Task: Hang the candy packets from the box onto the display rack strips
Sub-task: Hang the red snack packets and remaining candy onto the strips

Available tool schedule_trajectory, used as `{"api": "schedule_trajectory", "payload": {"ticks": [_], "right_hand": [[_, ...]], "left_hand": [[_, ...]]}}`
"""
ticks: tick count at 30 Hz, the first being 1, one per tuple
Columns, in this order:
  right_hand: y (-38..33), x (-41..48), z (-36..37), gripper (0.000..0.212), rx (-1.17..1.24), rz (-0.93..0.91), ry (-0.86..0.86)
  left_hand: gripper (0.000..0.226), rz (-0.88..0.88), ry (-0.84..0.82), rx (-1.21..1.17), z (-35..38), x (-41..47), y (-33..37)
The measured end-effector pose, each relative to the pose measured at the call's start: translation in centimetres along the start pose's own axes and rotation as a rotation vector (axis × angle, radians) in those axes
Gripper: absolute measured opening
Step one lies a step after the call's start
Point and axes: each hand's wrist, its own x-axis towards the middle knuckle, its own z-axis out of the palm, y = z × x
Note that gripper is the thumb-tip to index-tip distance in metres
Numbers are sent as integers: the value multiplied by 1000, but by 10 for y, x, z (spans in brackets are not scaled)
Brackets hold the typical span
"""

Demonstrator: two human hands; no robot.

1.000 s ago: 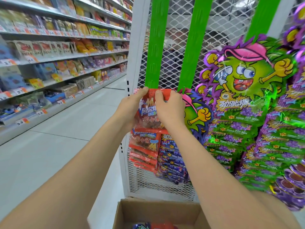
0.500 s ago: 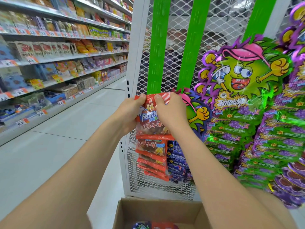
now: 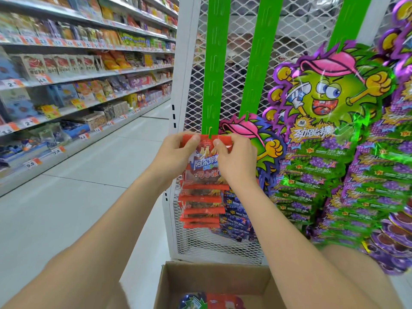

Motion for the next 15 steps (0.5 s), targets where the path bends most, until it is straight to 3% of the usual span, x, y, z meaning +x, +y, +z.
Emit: {"api": "schedule_trajectory", "payload": {"ticks": [3,8,15], "right_hand": [[0,1,-2,28,-26,1,-9],[0,2,0,32,6,41,-18],[4,-9,-3,10,59,-7,112]], "left_hand": [[16,43,50,62,2,-4,-14],[13,43,122,-31,8,-5,-14],[18,101,182,7,9,-6,-25]]}}
